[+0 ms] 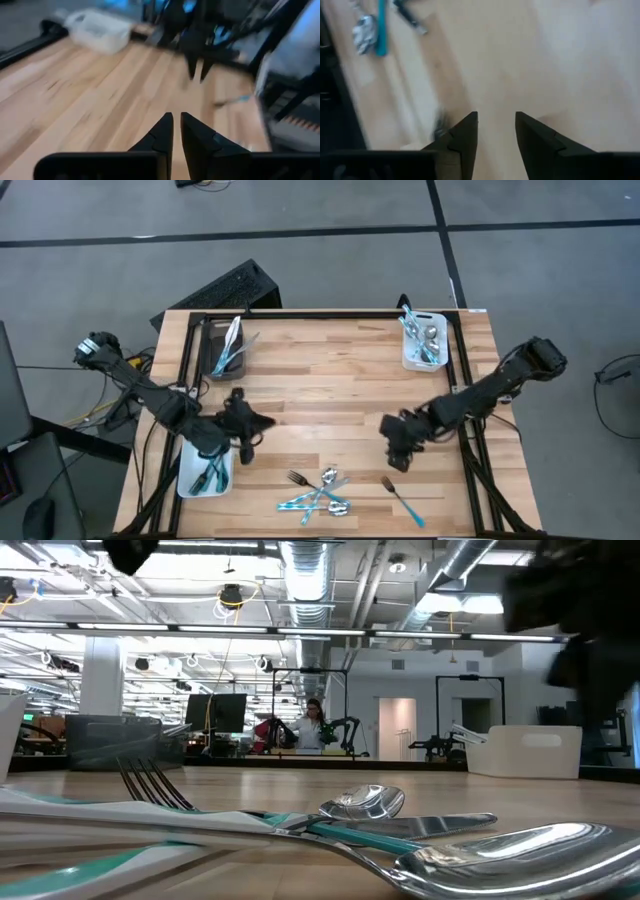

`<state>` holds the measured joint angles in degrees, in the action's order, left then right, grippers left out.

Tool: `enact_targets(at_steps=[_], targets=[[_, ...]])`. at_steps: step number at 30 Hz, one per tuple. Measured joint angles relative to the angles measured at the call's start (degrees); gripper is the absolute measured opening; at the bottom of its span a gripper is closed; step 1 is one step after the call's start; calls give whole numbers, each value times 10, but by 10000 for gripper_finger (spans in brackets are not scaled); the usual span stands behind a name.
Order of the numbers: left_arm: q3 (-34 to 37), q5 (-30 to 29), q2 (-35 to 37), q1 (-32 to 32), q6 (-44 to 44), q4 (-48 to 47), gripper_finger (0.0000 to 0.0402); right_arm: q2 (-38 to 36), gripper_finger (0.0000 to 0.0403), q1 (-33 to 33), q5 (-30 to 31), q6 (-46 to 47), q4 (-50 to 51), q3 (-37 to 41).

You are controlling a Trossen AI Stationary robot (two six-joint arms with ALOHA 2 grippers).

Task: Sort silverware by color (type)
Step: Put the blue fork into the left white bin

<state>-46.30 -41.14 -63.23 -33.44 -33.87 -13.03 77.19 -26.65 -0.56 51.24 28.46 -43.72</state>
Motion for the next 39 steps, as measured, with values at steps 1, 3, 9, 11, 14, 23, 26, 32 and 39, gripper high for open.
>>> enact_targets(at_steps=[1, 3, 9, 11, 14, 23, 26, 32, 39], targets=[[21, 0, -3, 3, 21, 62, 27, 0, 152, -22, 5, 26, -6, 0], [61, 1, -11, 11, 37, 146, 37, 0, 143, -57, 17, 72, -16, 0], [131, 20, -39, 22, -40, 203, 108, 52, 113, -142, 68, 191, -28, 0], [135, 20, -48, 22, -52, 194, 132, 84, 108, -158, 68, 211, -40, 0], [135, -1, -56, 22, -32, 199, 153, 139, 106, -178, 68, 223, -46, -24], [135, -56, -59, 34, -28, 211, 145, 229, 130, -212, 70, 223, 90, -160], [135, -48, -59, 34, -22, 211, 141, 252, 158, -218, 76, 223, 92, -181], [135, -37, -59, 34, 11, 211, 135, 295, 206, -221, 84, 265, 86, -196], [135, -42, -59, 36, 61, 212, 135, 308, 128, -215, 92, 295, 101, -195]])
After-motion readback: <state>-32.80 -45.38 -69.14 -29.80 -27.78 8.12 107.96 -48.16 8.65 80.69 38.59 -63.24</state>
